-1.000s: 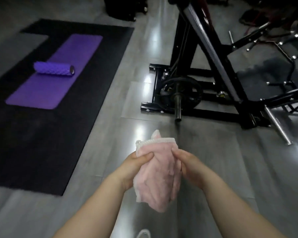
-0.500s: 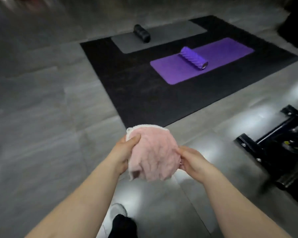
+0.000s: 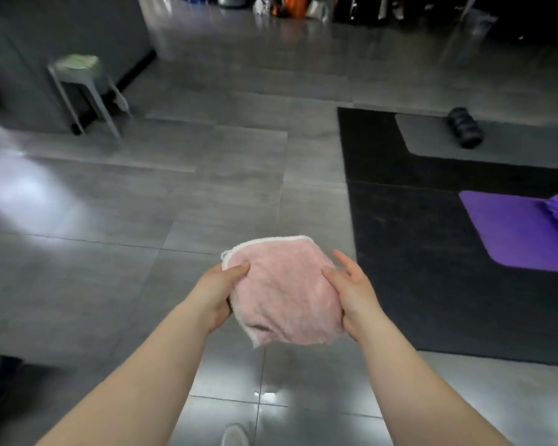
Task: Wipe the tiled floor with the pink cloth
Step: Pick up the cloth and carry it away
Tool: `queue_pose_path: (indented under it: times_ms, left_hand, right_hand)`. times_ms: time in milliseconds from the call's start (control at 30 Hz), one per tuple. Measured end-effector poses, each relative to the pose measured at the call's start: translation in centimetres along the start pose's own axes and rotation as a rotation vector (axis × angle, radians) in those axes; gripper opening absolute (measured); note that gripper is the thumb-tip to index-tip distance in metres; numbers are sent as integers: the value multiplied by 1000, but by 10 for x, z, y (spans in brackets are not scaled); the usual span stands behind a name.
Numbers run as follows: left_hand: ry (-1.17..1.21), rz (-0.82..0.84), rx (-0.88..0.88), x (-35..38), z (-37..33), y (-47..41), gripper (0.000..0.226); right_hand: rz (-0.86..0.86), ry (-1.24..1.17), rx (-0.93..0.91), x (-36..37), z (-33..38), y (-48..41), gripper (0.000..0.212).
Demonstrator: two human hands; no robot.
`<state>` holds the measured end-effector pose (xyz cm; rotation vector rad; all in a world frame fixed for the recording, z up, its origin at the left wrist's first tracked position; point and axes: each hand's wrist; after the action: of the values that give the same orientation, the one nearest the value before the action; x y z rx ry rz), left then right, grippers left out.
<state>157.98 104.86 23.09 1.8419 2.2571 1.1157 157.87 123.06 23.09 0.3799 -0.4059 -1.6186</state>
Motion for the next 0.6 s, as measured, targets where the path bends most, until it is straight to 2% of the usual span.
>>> queue_pose_path:
  times_ms: [33,133,167,267,333,467,600]
  left_hand:
    - [25,-29,21,-11,-18,-15,12]
    - [74,-108,41,-34,-63,-53,12]
    - [71,-116,34,-40,-74,-66,10]
    - [105,-121,26,-56,-103,-115,15]
    - [140,-124,36,-60,-123,-160,20]
    - [175,-98,128,-37,-188,-273,28]
    - [222,-83,122,-17,-259,-377,25]
  right_hand:
    - [59,-39,49,22,7,-16,46]
    - [281,-40,211,71,21,-56,13]
    - [310,-7,231,83,25,-69,12]
    - [246,20,155,114,49,-122,12]
    - [242,-26,100,135,74,-168,21]
    - [243,-92,-14,171,139,-283,30]
    - [239,-75,8,207,206,-397,27]
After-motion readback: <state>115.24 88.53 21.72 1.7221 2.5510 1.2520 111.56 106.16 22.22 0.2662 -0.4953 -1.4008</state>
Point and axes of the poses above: each hand's wrist, its own y-axis away from the middle knuckle, its own x-axis out of the palm, z = x × y, and after that the axes turned 9 degrees about y, right-handed
